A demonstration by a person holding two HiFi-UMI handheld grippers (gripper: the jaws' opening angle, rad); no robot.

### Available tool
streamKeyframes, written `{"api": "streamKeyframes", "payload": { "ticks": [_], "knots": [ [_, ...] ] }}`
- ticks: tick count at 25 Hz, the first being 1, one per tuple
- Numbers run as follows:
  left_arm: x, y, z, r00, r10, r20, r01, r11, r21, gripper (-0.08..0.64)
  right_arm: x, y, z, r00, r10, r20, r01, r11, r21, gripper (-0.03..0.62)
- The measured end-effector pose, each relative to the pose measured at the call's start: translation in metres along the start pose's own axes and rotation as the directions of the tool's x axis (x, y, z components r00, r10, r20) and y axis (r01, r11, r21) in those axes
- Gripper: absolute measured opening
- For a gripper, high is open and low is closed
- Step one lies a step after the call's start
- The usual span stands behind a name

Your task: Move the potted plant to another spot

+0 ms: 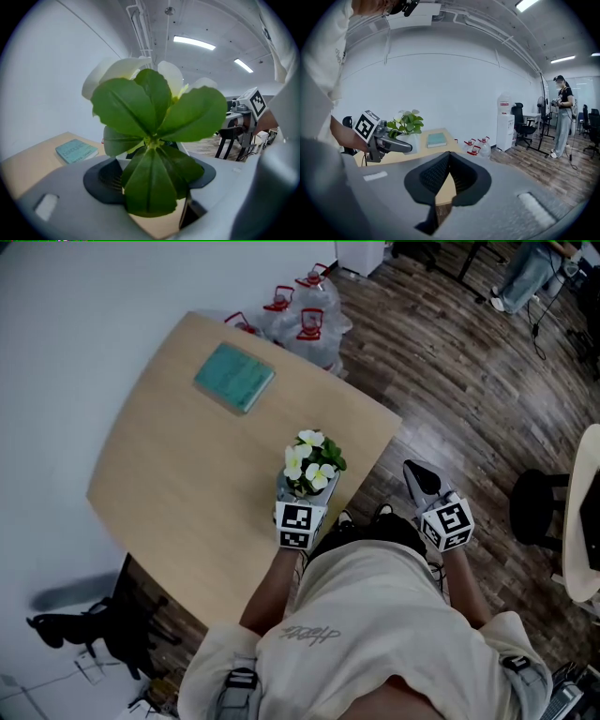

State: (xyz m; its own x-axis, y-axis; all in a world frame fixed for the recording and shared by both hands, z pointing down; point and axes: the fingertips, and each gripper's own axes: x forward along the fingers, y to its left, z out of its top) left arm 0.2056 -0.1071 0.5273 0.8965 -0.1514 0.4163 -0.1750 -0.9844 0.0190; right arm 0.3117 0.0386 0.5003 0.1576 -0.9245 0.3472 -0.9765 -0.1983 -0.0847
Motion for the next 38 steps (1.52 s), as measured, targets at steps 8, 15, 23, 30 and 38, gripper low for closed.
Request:
{"api": "streamKeyframes", "payload": {
  "ticks": [8, 15, 23, 30, 38],
  "knots": [
    [0.008, 0.016, -0.005, 0.996, 0.085, -0.009, -0.085, 0.995, -0.055, 0.359, 0.033, -0.012, 0.005, 0.995, 0.099, -0.033, -0.101, 0.994, -0.038, 0.003],
    [0.027, 0.038, -0.004, 0.976, 0.211, -0.049, -0.215, 0.971, -0.109, 0.359, 0.077, -0.031, 0.018, 0.965, 0.257, -0.042, -0.26, 0.964, -0.061, 0.003],
    [0.056, 0.055, 0.017, 0.931, 0.35, -0.103, -0.362, 0.919, -0.152, 0.359, 0.121, -0.076, 0.044, 0.924, 0.382, -0.01, -0.382, 0.921, -0.073, 0.003],
    [0.079, 0.066, 0.029, 0.875, 0.458, -0.159, -0.478, 0.868, -0.135, 0.359, 0.144, -0.117, 0.042, 0.883, 0.468, -0.041, -0.47, 0.876, -0.108, 0.003],
    [0.106, 0.063, 0.023, 0.834, 0.509, -0.215, -0.544, 0.823, -0.164, 0.359, 0.161, -0.143, 0.035, 0.833, 0.549, -0.072, -0.553, 0.827, -0.098, 0.003]
  ]
}}
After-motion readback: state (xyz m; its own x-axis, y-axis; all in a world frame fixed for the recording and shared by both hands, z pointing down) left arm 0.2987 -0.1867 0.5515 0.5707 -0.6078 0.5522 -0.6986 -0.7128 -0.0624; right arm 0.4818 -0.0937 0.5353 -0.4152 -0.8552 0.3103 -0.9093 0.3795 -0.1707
